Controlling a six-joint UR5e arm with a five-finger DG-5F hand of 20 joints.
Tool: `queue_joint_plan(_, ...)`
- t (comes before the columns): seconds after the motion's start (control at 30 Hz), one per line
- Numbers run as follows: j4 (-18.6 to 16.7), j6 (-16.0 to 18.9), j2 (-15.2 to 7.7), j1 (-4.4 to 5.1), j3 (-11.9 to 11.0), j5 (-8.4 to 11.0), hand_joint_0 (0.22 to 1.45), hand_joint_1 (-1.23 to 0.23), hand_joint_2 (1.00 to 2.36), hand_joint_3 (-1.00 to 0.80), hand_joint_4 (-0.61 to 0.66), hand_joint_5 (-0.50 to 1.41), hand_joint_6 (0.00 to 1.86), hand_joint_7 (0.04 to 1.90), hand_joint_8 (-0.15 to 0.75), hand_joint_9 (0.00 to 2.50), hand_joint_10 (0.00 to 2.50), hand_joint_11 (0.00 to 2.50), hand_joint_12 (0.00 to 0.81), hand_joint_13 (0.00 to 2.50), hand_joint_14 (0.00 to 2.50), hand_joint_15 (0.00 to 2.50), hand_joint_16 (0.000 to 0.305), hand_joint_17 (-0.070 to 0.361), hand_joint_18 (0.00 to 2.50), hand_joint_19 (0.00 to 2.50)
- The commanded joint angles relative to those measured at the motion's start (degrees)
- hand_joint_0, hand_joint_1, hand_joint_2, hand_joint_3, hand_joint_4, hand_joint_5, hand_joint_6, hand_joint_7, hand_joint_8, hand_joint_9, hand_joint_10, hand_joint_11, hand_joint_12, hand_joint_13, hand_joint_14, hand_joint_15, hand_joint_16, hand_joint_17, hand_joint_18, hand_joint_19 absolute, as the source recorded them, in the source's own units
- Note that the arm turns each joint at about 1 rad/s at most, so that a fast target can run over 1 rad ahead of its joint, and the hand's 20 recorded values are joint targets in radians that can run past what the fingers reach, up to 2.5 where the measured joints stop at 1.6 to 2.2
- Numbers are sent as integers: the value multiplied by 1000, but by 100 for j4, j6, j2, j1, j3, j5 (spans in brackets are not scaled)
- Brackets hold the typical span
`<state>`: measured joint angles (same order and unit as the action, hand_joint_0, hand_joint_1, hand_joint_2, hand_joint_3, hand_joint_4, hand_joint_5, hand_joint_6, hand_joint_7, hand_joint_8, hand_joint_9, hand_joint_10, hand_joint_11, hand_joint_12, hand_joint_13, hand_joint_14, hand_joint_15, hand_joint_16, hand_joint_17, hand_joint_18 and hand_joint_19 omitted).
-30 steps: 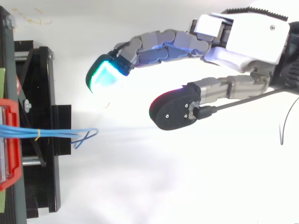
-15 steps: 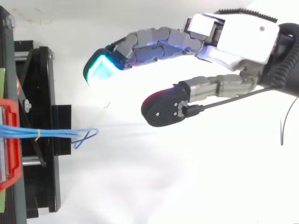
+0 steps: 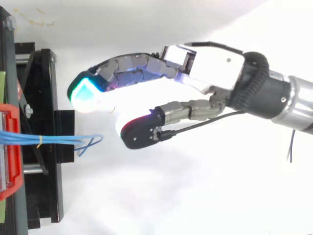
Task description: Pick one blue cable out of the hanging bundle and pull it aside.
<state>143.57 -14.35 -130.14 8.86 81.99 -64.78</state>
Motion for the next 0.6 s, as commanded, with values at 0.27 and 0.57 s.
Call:
queue_joint_plan(0.27,-118,82,-750,72,-570,-43,462,-556,1000,-500,219,-184,502,773,238,572,6,172,337,313,4,101,51,115,268,328)
queue_joint_plan(0.57,-224,143,-1048,108,-957,-158,462,-559,1000,-500,230,-166,503,808,241,578,6,171,337,318,4,107,51,115,274,330)
